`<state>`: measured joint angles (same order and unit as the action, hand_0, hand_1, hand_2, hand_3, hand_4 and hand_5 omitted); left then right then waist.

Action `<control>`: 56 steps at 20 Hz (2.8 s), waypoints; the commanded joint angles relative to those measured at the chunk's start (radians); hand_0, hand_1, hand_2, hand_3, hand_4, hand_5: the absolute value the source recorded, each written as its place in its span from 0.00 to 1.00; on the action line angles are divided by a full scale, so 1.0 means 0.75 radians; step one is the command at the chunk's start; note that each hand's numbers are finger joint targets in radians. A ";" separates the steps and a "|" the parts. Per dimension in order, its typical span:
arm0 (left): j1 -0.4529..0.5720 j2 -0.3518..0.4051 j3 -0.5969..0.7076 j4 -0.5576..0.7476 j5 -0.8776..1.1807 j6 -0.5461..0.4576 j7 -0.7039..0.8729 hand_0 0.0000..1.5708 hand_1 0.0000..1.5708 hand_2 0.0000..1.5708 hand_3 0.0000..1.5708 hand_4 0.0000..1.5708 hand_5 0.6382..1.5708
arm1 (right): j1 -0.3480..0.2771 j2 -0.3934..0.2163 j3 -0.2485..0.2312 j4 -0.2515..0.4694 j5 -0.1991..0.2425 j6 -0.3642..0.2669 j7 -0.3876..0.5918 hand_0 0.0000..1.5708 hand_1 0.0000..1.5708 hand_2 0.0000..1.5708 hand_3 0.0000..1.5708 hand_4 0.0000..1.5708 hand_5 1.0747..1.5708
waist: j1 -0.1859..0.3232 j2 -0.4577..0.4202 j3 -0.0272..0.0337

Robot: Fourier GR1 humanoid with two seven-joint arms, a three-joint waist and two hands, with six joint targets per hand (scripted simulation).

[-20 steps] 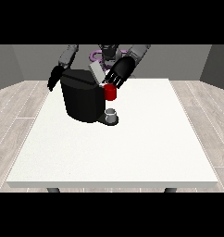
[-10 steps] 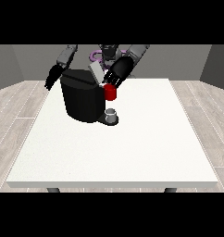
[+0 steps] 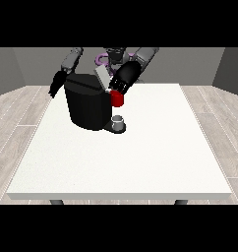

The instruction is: Insert the coffee pod into the coffee machine and close the lid

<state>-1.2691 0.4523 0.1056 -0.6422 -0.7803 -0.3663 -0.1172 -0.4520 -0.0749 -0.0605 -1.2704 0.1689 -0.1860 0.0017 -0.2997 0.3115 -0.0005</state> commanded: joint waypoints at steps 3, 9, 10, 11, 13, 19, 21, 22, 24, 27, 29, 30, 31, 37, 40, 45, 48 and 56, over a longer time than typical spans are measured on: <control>0.048 0.070 -0.067 -0.002 -0.087 0.037 -0.101 0.77 0.77 0.78 0.70 0.00 1.00 | 0.024 0.013 0.001 -0.026 0.007 -0.027 -0.004 0.00 0.00 0.00 0.00 0.09 1.00 | 0.013 0.003 0.0008; 0.011 -0.010 -0.054 0.016 -0.095 0.092 -0.042 0.70 0.70 0.72 0.63 0.00 1.00 | -0.054 -0.016 -0.020 0.010 0.007 -0.019 0.028 0.00 0.00 0.00 0.00 0.00 1.00 | 0.003 0.050 0.0011; -0.020 0.040 -0.030 0.025 -0.080 0.052 -0.055 0.71 0.71 0.72 0.65 0.00 1.00 | -0.011 -0.012 -0.008 0.002 -0.014 0.018 -0.035 0.00 0.00 0.00 0.00 0.00 1.00 | -0.022 0.044 0.0013; 0.011 0.081 0.005 0.066 -0.062 0.064 -0.094 0.71 0.71 0.72 0.63 0.00 1.00 | 0.029 0.011 0.045 -0.064 0.012 0.019 0.055 0.00 0.00 0.00 0.00 0.00 1.00 | -0.050 0.014 0.0005; -0.017 0.038 0.011 0.066 -0.062 0.097 -0.057 0.71 0.71 0.71 0.62 0.00 1.00 | 0.000 0.044 0.075 -0.066 0.043 -0.017 0.076 0.00 0.00 0.00 0.00 0.00 1.00 | -0.056 0.020 0.0005; -0.064 0.065 0.014 0.021 -0.079 0.164 -0.127 0.79 0.79 0.77 0.61 0.00 1.00 | -0.100 -0.029 -0.012 -0.033 0.010 -0.006 0.039 0.00 0.00 0.00 0.00 0.03 1.00 | -0.039 0.116 0.0010; -0.051 0.054 0.020 0.039 -0.074 0.166 -0.137 0.77 0.77 0.75 0.62 0.00 1.00 | -0.071 0.026 0.026 -0.049 0.028 -0.038 0.074 0.00 0.00 0.00 0.00 0.00 1.00 | -0.050 0.098 0.0006; -0.072 0.064 0.008 0.030 -0.093 0.173 -0.134 0.78 0.78 0.77 0.62 0.00 1.00 | -0.081 0.008 0.030 -0.039 0.036 -0.024 0.049 0.00 0.00 0.00 0.00 0.09 1.00 | -0.058 0.119 0.0009; -0.017 0.048 0.000 0.022 -0.091 0.175 -0.170 0.81 0.81 0.79 0.62 0.00 1.00 | -0.018 0.018 0.032 -0.034 0.043 -0.039 0.033 0.00 0.00 0.00 0.00 0.07 1.00 | -0.034 0.067 0.0009; -0.010 0.067 -0.016 0.009 -0.133 0.260 -0.203 0.73 0.73 0.71 0.54 0.00 1.00 | -0.053 -0.025 0.028 -0.055 0.031 0.011 0.009 0.00 0.00 0.00 0.00 0.05 1.00 | -0.068 0.131 0.0006; -0.026 0.062 -0.038 -0.015 -0.141 0.200 -0.196 0.66 0.66 0.67 0.47 0.00 1.00 | -0.091 -0.048 -0.041 0.030 0.017 -0.021 0.016 0.00 0.00 0.00 0.00 0.09 1.00 | 0.006 0.114 0.0011; -0.043 0.076 -0.029 0.013 -0.155 0.235 -0.189 0.64 0.64 0.65 0.46 0.00 1.00 | -0.075 -0.013 0.023 -0.025 0.048 -0.023 0.028 0.00 0.00 0.00 0.00 0.14 1.00 | -0.059 0.135 0.0008; -0.036 0.052 -0.051 -0.002 -0.164 0.232 -0.205 0.59 0.59 0.62 0.44 0.00 1.00 | -0.094 0.033 0.032 -0.009 0.071 -0.084 0.050 0.00 0.00 0.00 0.00 0.07 1.00 | -0.014 0.119 0.0008; -0.025 0.174 -0.002 0.068 -0.175 0.230 -0.243 0.00 0.00 0.40 0.32 0.00 1.00 | -0.061 0.011 0.045 -0.087 0.055 -0.037 0.082 0.00 0.00 0.00 0.00 0.11 1.00 | -0.069 0.113 0.0005; -0.068 0.201 -0.004 0.053 -0.181 0.218 -0.279 0.00 0.00 0.36 0.30 0.00 1.00 | -0.089 0.020 0.041 -0.060 0.081 -0.076 0.064 0.00 0.00 0.00 0.00 0.09 1.00 | -0.038 0.153 0.0008; -0.015 0.111 -0.018 0.056 -0.206 0.278 -0.196 0.00 0.00 0.27 0.21 0.00 1.00 | -0.077 -0.031 0.011 -0.037 0.032 0.004 0.052 0.00 0.00 0.00 0.00 0.05 1.00 | -0.056 0.103 0.0010; 0.021 0.114 -0.023 0.032 -0.176 0.168 -0.231 0.00 0.00 0.19 0.13 0.00 1.00 | 0.018 -0.029 -0.037 0.057 -0.002 -0.001 -0.021 0.00 0.00 0.00 0.00 0.10 1.00 | 0.041 -0.001 0.0014; 0.259 -0.092 -0.059 -0.013 -0.139 0.148 -0.197 0.00 0.00 0.05 0.00 0.00 1.00 | 0.182 -0.002 -0.078 0.159 -0.027 -0.024 -0.027 0.00 0.00 0.00 0.00 0.00 1.00 | 0.192 -0.272 0.0008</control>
<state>-1.1625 0.4128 0.0652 -0.6479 -0.9019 -0.2339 -0.2435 -0.3970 -0.0935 -0.1178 -1.1624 0.1587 -0.2035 -0.0104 -0.1924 0.2029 0.0007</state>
